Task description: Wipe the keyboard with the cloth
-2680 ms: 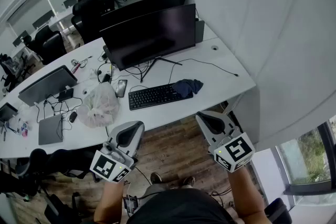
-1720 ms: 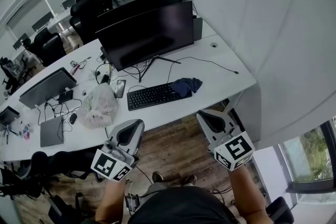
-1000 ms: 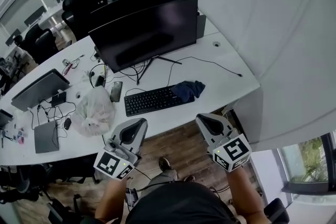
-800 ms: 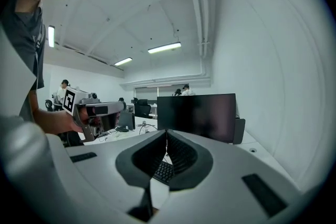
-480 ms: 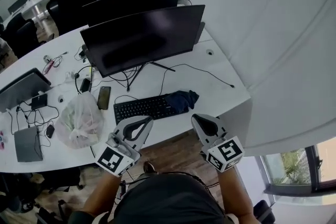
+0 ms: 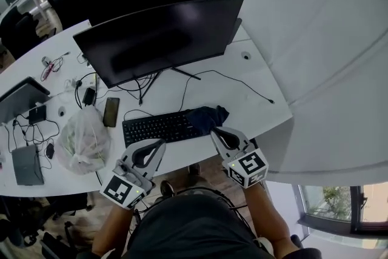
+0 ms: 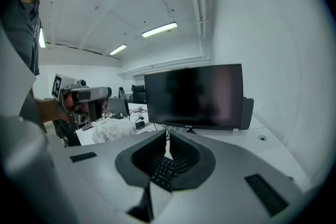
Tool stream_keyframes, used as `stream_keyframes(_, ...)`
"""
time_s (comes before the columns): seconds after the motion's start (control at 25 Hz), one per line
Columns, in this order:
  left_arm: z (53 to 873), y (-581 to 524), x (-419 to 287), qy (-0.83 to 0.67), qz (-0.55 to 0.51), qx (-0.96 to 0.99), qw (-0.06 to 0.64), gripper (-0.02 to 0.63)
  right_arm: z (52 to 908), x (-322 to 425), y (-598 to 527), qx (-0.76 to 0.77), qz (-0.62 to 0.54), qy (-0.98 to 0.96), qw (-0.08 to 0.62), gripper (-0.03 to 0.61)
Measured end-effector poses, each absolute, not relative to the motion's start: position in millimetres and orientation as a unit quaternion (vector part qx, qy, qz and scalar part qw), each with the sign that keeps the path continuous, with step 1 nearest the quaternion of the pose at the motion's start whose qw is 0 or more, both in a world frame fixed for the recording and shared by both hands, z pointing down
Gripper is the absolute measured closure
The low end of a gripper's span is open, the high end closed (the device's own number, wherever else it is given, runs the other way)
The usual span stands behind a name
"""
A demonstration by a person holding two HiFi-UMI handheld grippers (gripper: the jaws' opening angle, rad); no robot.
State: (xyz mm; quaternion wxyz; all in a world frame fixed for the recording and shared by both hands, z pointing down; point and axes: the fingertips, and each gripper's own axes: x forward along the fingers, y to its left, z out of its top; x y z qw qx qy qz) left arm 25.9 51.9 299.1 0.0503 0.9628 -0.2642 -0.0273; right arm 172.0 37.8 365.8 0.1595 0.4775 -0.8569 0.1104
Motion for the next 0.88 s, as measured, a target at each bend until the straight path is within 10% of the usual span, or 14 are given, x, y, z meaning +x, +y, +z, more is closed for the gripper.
stream_keyframes(0.16,309,30,48,-0.289,-0.022,0.953,0.090,0.609,442,199,-6,0.450,0.153,-0.852,0.219,0.563)
stream_keyframes(0.28,316,24,70,-0.301,-0.003,0.947,0.110,0.609,502,213,-29,0.415,0.193,-0.848,0.266,0.353)
stream_keyframes(0.64,327,-2,78,-0.394,-0.003,0.911,0.122,0.609,658,256,-83,0.366,0.208,-0.823,0.381,0.355)
stream_keyframes(0.76,339,-5,75,-0.403,0.018,0.905,0.134,0.609,657,249,-71,0.347,0.194,-0.826,0.399,0.509)
stream_keyframes(0.88,351,-10,67,-0.413,0.025,0.898,0.148,0.609,651,203,-15,0.216,0.160,-0.860,0.434,0.526)
